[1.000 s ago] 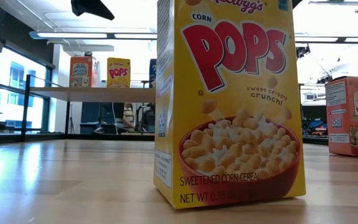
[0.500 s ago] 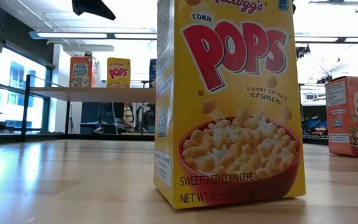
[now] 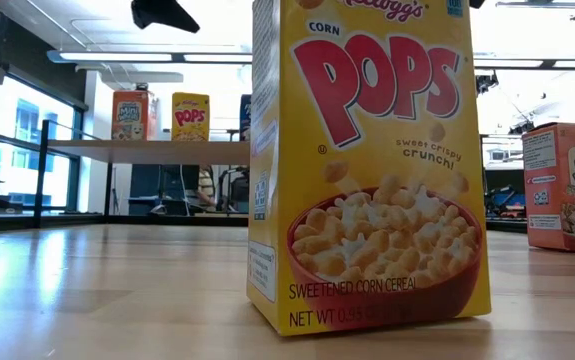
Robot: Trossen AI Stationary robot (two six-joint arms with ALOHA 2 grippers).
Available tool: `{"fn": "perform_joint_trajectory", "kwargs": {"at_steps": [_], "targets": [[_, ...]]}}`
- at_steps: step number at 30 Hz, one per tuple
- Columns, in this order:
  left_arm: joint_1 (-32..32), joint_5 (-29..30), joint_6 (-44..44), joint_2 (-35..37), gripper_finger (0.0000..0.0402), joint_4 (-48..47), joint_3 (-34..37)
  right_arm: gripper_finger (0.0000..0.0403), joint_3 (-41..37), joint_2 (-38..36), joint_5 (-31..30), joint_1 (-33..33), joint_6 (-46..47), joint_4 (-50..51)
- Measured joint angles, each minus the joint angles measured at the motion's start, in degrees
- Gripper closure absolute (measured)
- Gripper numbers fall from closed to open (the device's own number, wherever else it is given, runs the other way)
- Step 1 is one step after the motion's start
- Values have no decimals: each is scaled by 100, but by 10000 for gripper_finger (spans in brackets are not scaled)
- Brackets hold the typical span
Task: Stack cereal on shelf
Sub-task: Put the top yellow cereal box on the shelf aligned with the other yellow cereal box
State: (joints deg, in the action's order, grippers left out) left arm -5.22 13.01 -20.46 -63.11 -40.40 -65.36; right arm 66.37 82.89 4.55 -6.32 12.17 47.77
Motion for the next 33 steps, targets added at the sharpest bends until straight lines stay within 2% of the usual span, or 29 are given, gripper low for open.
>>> {"fn": "perform_joint_trajectory", "kwargs": {"at_steps": [7, 18, 24, 33], "targets": [[337, -409, 212, -353, 108, 122, 2, 263, 0, -2, 161, 266, 2, -245], [726, -896, 476, -633, 108, 304, 0, 263, 19, 0, 444, 296, -14, -681], [996, -1405, 478, -697, 108, 257, -144, 263, 543, 71, 593, 300, -210, -591], [1128, -1440, 821, -787, 108, -86, -721, 263, 1335, 81, 554, 298, -510, -130]]}}
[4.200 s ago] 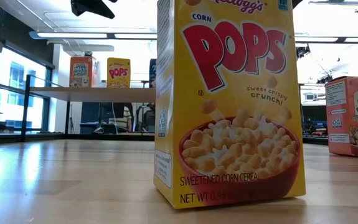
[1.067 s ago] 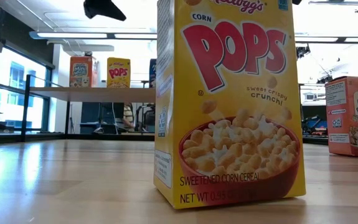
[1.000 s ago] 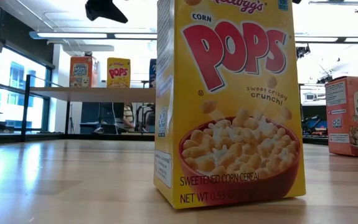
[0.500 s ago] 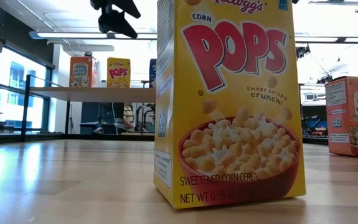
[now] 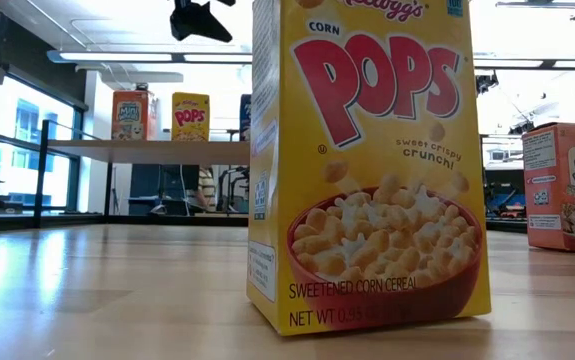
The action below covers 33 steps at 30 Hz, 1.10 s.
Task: Stack cereal on shelf
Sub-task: Put the top yellow cereal box on the shelf aligned with the other yellow cereal box
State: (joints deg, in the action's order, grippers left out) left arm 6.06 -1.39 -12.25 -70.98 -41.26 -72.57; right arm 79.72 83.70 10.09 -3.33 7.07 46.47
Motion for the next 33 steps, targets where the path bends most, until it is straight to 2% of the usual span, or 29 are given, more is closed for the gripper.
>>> {"fn": "perform_joint_trajectory", "kwargs": {"at_steps": [9, 16, 33], "targets": [[154, -6, 112, 0, 108, -295, -314, 263, 125, 56, 0, 0, -154, -35], [224, -343, 150, -137, 108, -365, -346, 263, 125, 428, 161, 0, -262, -20], [28, -362, 552, -1315, 108, -458, -343, 263, 125, 1132, 538, 14, -505, -102]]}}
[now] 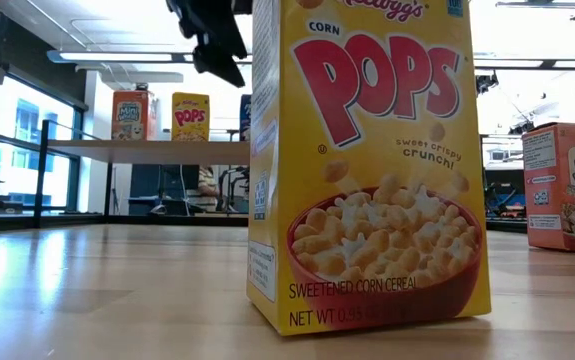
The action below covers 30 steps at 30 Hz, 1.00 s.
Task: Stack cereal on shelf
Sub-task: Put the top yellow cereal box on the shelf aligned with the other yellow cereal box
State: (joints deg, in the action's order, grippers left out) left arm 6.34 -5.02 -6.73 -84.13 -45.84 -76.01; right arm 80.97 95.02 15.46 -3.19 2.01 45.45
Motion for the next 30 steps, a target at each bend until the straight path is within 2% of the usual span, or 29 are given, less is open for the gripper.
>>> {"fn": "perform_joint_trajectory", "kwargs": {"at_steps": [12, 19, 30], "targets": [[-322, 2, 145, -233, 108, 397, 2, 263, 0, 158, -217, 266, -84, -372], [-553, 2, 186, -237, 108, 485, 4, 263, 0, 158, -797, 412, -45, -454], [-694, 60, 297, -237, 108, 935, 4, 263, 0, 158, -786, 412, 56, -951]]}}
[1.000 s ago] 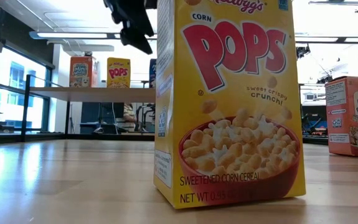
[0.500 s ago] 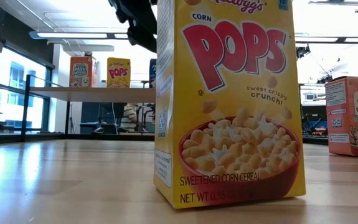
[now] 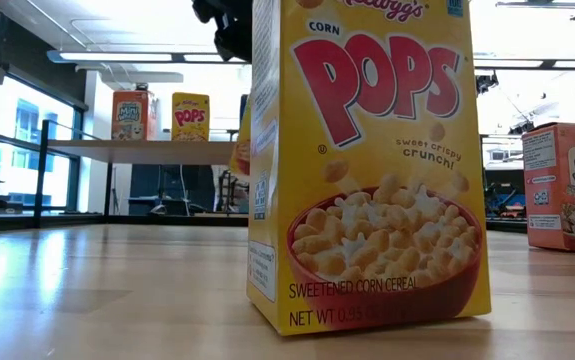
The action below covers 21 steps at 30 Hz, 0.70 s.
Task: Stack cereal on shelf
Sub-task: Put the top yellow cereal box on the shelf aligned with the other yellow cereal box
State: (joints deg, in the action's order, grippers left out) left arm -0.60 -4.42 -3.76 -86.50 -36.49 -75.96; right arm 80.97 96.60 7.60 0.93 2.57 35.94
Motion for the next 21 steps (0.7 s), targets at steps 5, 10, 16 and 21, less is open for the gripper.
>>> {"fn": "perform_joint_trajectory", "kwargs": {"at_steps": [5, 10, 16, 21], "targets": [[0, 30, -1, 0, 108, -5, 0, 263, 0, -2, 42, 0, -1, -86], [0, 30, -3, 0, 108, -26, 0, 263, 72, -48, 141, 0, 2, -98], [2, 33, -5, 0, 108, -35, 0, 263, 499, -61, 188, 0, -9, 74], [2, 33, -5, 0, 108, -31, 0, 263, 678, -66, 192, 0, -70, 285]]}}
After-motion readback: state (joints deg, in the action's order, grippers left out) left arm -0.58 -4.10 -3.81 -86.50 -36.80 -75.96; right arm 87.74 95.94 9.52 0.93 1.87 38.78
